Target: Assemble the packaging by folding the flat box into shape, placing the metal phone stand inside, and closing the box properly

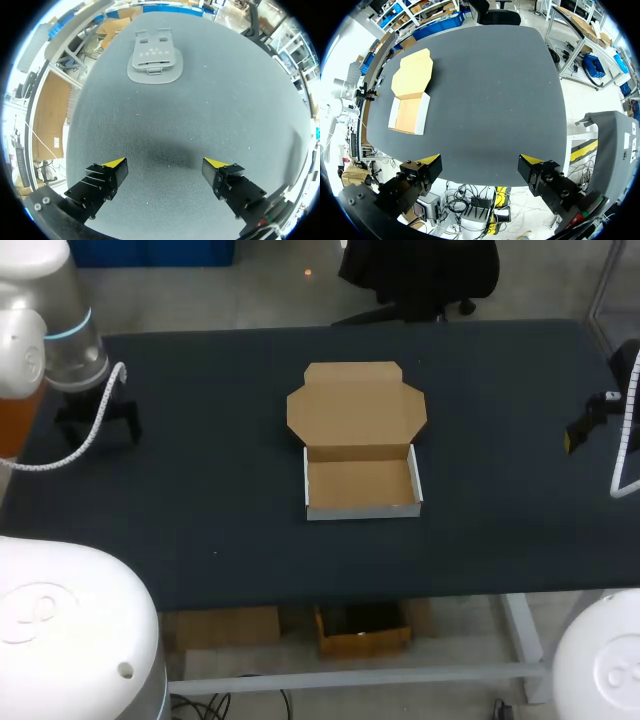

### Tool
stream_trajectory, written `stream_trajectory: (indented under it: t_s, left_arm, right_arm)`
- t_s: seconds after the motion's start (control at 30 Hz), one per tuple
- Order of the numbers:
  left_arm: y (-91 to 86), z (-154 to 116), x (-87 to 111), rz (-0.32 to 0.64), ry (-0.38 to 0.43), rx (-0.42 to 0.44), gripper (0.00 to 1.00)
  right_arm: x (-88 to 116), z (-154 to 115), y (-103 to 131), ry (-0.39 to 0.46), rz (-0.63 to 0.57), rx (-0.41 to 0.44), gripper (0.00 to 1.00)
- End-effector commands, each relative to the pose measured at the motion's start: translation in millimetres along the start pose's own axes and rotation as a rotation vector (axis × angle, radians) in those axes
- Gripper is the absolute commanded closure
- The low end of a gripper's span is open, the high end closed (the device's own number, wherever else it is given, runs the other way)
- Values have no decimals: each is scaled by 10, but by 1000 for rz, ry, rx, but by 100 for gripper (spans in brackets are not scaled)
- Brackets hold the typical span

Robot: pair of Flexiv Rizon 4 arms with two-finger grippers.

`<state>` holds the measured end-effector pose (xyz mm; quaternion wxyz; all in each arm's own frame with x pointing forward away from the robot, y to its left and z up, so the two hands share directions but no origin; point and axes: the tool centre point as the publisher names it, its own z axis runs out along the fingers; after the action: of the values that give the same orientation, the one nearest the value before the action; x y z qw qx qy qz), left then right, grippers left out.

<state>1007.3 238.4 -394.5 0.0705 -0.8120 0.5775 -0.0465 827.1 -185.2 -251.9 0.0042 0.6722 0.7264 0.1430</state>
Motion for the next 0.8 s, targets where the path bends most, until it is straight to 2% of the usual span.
stream_trajectory:
  t_s: [0.03,0.23,0.8]
  left_arm:
    - [-49,21,-7,-3,-3,2,0]
    - [-123,13,-31,-4,-5,10,0]
    - [-310,86,-46,5,12,-35,0]
  right_arm:
    - [-4,-21,-3,2,-1,5,0]
    - [-4,-21,-3,2,-1,5,0]
    - [-4,-21,-3,2,-1,5,0]
